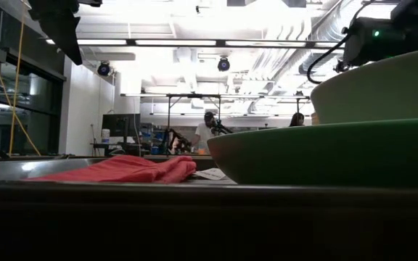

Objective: Set up tray
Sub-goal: Put the yellow table knife on the red table napkin to the left of the green plate

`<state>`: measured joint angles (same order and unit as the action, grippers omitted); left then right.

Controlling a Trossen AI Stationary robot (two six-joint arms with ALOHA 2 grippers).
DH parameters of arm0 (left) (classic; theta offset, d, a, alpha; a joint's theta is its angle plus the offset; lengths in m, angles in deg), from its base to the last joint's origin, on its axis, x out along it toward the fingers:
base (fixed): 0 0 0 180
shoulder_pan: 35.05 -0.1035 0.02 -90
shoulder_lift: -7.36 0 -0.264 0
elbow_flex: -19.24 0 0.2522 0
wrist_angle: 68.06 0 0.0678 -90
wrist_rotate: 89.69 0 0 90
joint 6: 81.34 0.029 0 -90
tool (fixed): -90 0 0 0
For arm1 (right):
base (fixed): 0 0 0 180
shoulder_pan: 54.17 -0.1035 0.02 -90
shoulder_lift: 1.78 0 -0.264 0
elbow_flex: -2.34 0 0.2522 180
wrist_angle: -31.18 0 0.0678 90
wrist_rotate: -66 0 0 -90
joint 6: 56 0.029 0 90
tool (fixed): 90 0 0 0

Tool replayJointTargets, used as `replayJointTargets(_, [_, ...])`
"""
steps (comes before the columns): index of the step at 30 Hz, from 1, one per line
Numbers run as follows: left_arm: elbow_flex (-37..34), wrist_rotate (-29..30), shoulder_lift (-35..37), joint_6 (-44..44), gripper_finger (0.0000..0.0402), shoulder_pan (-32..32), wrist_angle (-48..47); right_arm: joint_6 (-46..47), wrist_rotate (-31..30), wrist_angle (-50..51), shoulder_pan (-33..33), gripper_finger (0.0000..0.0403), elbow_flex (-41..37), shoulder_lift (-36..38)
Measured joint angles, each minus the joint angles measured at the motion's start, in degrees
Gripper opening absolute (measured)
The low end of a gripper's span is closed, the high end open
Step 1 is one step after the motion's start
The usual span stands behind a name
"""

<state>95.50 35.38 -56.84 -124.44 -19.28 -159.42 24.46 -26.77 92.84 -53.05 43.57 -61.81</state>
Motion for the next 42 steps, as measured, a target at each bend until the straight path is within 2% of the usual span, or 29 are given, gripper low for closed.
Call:
replayJointTargets(7, [0.0, -0.01, 0.0, 0.84, 0.0067, -0.02, -0.02, -3.49, 4.62, -5.32, 4.03, 0.0252, -2.6, -0.02])
replayJointTargets(12, [0.0, 0.01, 0.0, 0.87, 0.0067, 0.0, -0.02, -3.61, 5.15, -7.12, 4.56, 0.0252, -2.98, -0.53])
replayJointTargets(21, [0.0, 0.32, 0.02, 0.91, 0.0067, -0.01, -0.04, -4.78, 8.23, -10.44, 4.59, 0.0252, -2.2, -9.41])
replayJointTargets(31, [0.0, 0.29, 0.02, 1.08, 0.0067, -0.01, -0.31, 0.52, 7.3, -9.83, 4.56, 0.0252, -2.23, -9.86])
replayJointTargets(42, [0.0, 0.28, 0.02, 1.3, 0.0067, -0.02, -0.31, 1.81, 6.86, -9.61, 4.51, 0.0252, -2.19, -9.75])
